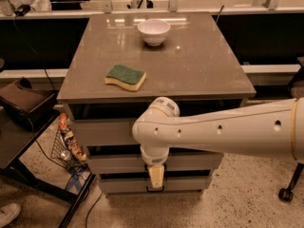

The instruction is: Open top drawer

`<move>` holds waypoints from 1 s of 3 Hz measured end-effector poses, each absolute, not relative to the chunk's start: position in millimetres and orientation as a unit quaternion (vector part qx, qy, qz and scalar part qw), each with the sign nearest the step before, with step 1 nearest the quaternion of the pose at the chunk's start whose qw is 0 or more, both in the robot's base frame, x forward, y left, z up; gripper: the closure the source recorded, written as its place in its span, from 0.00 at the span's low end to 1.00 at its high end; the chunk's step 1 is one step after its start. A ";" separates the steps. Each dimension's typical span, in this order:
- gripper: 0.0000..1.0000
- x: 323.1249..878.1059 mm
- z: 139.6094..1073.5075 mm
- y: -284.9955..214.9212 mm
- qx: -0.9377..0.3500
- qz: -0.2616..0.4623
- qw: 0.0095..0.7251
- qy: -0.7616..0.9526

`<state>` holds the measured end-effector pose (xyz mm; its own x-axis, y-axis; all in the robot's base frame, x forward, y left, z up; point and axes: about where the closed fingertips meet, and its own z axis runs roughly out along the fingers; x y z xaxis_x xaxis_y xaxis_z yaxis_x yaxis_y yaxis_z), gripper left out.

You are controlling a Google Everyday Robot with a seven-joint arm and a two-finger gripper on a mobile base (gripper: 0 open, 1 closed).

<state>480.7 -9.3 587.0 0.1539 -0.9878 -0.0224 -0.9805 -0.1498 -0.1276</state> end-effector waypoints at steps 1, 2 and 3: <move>0.39 480.2 587.0 -9.9 -0.758 -0.033 0.055 0.650; 0.62 479.8 586.7 -10.3 -0.758 -0.033 0.055 0.650; 0.94 476.7 589.2 -11.1 -0.758 -0.034 0.056 0.649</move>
Offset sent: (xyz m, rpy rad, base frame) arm -0.0004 -0.0004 0.0000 -0.0006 0.0004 0.0002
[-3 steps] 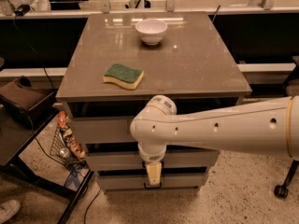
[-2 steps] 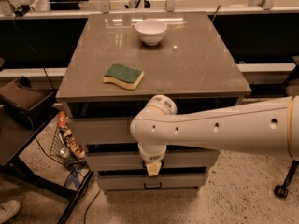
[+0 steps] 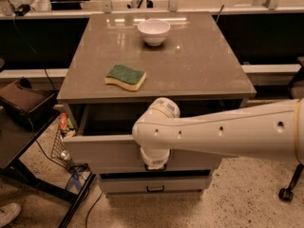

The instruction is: Open top drawer

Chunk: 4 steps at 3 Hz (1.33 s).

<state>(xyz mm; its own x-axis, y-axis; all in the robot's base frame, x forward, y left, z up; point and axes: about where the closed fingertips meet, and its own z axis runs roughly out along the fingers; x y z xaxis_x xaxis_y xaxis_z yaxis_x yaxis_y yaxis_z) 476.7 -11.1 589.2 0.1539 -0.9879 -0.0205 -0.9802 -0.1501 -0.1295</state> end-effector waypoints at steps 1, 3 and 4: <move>1.00 451.0 610.5 -17.7 -0.756 -0.045 0.064 0.649; 1.00 444.6 611.3 -20.9 -0.754 -0.048 0.064 0.652; 1.00 441.9 612.3 -22.2 -0.753 -0.050 0.064 0.653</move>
Offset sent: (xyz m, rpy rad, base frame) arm -0.1567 -0.0708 0.1140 -0.0635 -0.1517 -0.1111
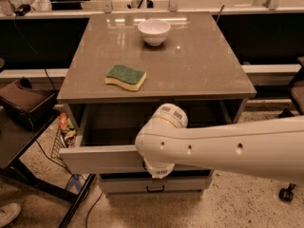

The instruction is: Open top drawer

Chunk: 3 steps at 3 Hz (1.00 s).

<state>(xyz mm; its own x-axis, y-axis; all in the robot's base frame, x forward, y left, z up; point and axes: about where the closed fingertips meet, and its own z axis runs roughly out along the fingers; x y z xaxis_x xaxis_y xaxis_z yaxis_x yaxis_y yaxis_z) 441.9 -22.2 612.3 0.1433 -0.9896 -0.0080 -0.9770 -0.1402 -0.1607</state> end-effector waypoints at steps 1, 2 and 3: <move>1.00 435.3 612.8 -25.3 -0.751 -0.053 0.063 0.655; 1.00 423.9 618.6 -30.6 -0.748 -0.060 0.063 0.658; 1.00 423.9 618.6 -30.6 -0.748 -0.060 0.063 0.658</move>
Offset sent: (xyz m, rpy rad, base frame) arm -0.2557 -0.1159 0.1847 -0.1601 -0.2082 -0.2359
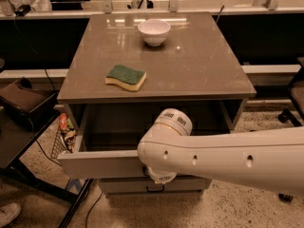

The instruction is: Open top drawer

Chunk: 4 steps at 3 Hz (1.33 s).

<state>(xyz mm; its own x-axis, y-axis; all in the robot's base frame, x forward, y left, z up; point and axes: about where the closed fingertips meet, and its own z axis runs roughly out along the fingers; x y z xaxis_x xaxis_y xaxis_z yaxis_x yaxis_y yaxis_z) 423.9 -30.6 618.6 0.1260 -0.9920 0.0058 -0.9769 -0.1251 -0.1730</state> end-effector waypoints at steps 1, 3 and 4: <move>1.00 412.9 631.3 -37.6 -0.745 -0.068 0.061 0.661; 1.00 382.2 734.4 -85.3 -0.744 -0.137 0.040 0.653; 1.00 402.2 782.3 -110.5 -0.747 -0.176 0.054 0.639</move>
Offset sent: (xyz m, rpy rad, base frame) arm -0.1054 -0.0938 0.1990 -0.2426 -0.1074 -0.0673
